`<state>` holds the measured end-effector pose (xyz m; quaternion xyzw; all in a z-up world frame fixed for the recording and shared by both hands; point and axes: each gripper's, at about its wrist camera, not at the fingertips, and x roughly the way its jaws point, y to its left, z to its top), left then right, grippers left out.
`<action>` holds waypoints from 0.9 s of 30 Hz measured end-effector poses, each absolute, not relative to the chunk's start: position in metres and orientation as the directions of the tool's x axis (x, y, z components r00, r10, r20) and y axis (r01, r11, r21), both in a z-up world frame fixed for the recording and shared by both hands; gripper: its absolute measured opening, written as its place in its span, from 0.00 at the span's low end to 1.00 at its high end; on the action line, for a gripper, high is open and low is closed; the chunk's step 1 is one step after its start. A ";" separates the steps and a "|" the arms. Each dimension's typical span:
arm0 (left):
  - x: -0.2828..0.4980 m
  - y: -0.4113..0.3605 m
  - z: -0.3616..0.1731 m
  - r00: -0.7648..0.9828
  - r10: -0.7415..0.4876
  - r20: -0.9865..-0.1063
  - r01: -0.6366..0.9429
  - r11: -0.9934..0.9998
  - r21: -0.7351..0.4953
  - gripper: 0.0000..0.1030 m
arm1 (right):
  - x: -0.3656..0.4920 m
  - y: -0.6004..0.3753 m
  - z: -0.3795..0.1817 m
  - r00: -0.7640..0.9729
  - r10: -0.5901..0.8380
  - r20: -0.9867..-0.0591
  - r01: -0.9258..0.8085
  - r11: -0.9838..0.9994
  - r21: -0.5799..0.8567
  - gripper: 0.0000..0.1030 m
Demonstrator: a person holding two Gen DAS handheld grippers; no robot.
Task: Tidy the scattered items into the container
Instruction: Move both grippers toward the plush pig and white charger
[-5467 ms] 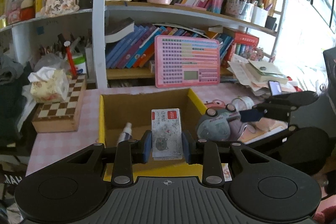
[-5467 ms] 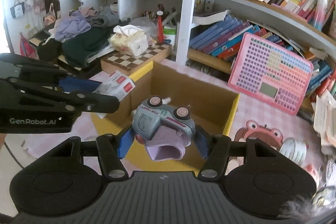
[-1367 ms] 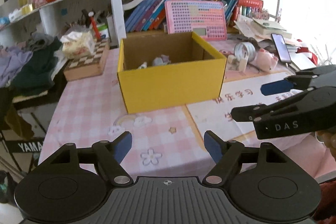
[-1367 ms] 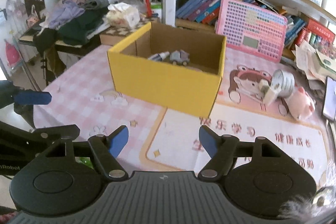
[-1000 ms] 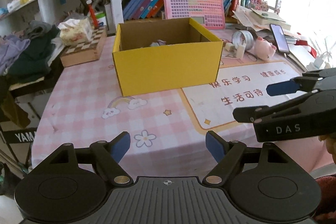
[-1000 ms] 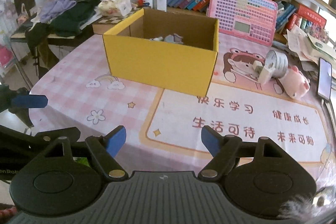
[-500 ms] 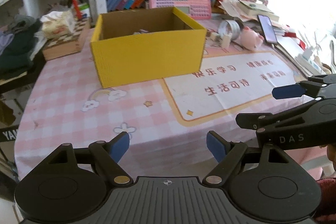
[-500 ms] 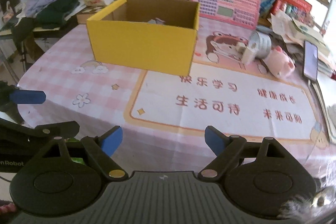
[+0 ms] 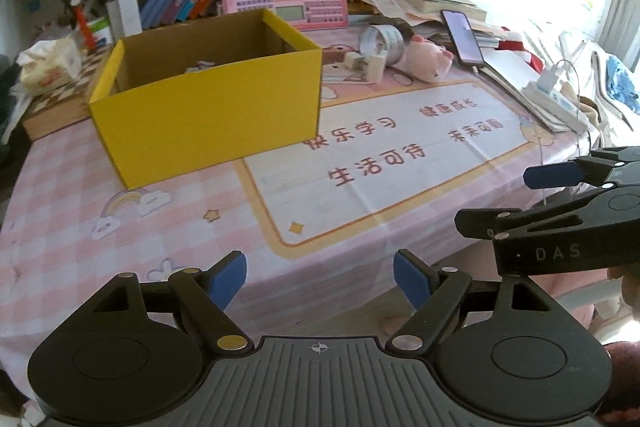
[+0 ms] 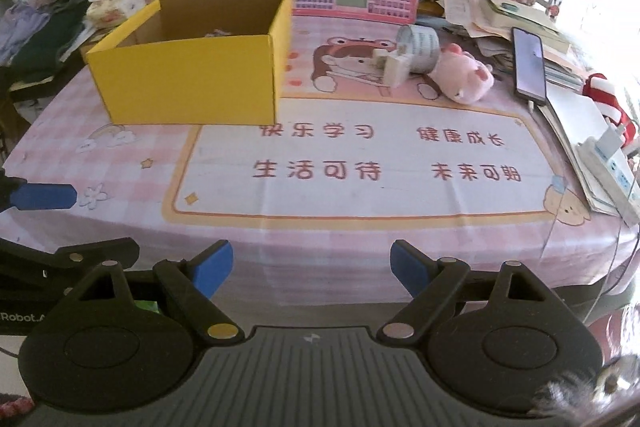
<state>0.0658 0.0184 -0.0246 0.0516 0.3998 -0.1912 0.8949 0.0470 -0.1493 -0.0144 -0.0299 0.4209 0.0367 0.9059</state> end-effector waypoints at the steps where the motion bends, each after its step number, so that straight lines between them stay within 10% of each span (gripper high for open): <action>1: 0.067 0.016 -0.025 0.605 -0.304 -0.736 0.386 0.920 -0.062 0.81 | 0.047 -0.152 -0.015 0.641 0.039 -0.766 -0.090 0.996 -0.025 0.83; 27: 0.142 -0.110 -0.028 0.576 -0.379 -0.724 0.491 0.869 -0.064 0.80 | 0.125 -0.272 -0.026 0.627 0.006 -0.779 -0.031 0.999 -0.017 0.83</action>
